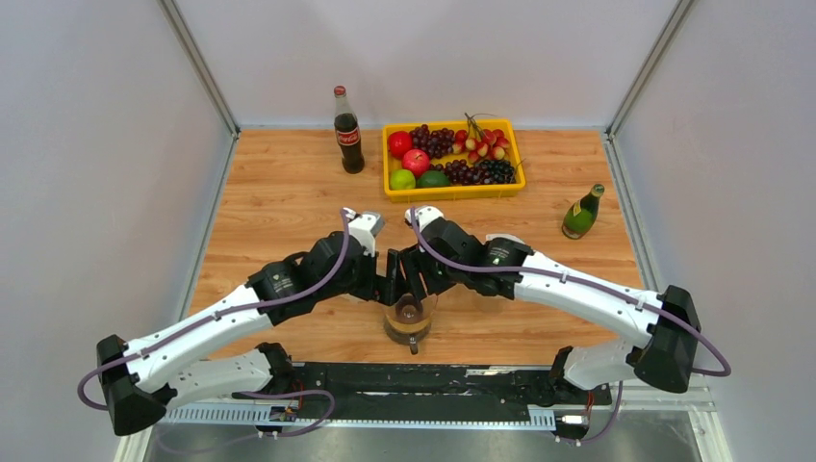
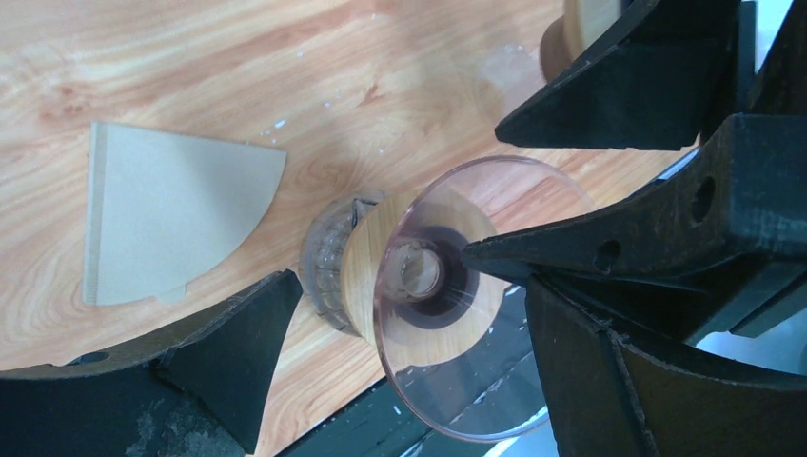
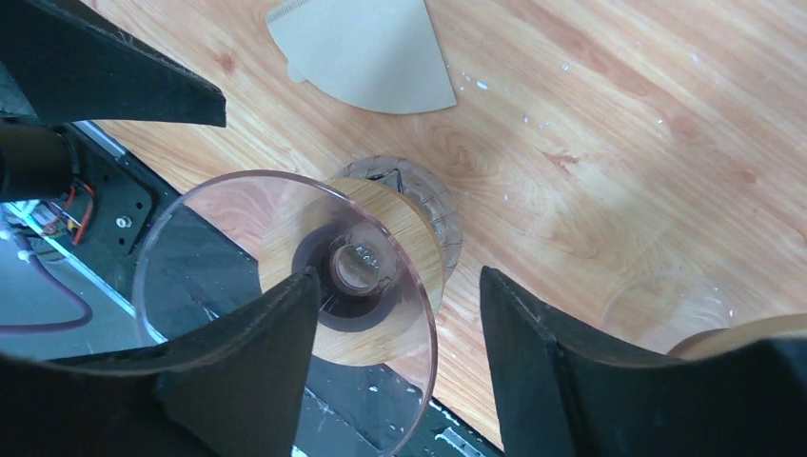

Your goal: Place the coffee filter in the dripper

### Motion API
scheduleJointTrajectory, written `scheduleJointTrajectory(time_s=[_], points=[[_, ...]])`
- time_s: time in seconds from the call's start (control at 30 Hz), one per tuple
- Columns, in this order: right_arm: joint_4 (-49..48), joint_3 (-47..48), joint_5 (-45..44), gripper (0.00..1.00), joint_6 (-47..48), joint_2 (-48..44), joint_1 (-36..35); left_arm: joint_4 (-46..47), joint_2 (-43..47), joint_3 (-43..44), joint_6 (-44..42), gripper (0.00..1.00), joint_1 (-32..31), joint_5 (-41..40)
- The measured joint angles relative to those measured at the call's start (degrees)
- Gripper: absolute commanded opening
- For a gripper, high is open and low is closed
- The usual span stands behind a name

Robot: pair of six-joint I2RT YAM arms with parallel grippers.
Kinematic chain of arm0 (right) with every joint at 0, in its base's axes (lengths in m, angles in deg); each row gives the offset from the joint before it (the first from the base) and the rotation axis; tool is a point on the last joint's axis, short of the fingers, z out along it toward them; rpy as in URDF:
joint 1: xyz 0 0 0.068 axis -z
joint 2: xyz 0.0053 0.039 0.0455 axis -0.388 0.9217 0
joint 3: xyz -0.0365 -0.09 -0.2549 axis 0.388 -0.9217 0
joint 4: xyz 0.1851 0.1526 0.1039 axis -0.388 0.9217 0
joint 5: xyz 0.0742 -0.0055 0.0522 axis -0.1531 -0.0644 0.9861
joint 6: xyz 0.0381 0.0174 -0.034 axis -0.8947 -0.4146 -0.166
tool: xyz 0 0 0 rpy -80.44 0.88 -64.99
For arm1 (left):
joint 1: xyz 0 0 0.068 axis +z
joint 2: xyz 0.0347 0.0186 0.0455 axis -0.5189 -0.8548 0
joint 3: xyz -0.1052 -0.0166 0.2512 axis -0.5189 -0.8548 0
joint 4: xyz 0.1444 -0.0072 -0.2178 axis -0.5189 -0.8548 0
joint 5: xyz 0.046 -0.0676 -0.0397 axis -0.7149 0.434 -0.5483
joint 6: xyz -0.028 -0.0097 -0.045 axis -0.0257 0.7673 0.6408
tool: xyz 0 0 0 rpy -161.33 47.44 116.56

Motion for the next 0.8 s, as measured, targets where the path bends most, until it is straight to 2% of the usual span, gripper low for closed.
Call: scheduleJointTrajectory(time_s=[0.27,0.53,0.7,0.8], points=[[0.3,2.8,-5.9,0.99,1.6,-6.5,0.1,-1.4,5.9,5.1,-1.7,1.00,0.0,-5.0],[0.3,3.5,-16.2,1.00,2.4,-15.1,0.2,-5.4,10.6,5.6,-0.9,1.00,1.1,-16.2],[0.3,3.4,-22.1,1.00,2.6,-20.6,1.3,-7.3,11.0,5.0,-0.1,1.00,7.1,-21.0],[0.3,3.4,-24.1,1.00,2.6,-23.2,4.6,-6.1,10.4,2.8,-0.2,1.00,11.6,-20.5]])
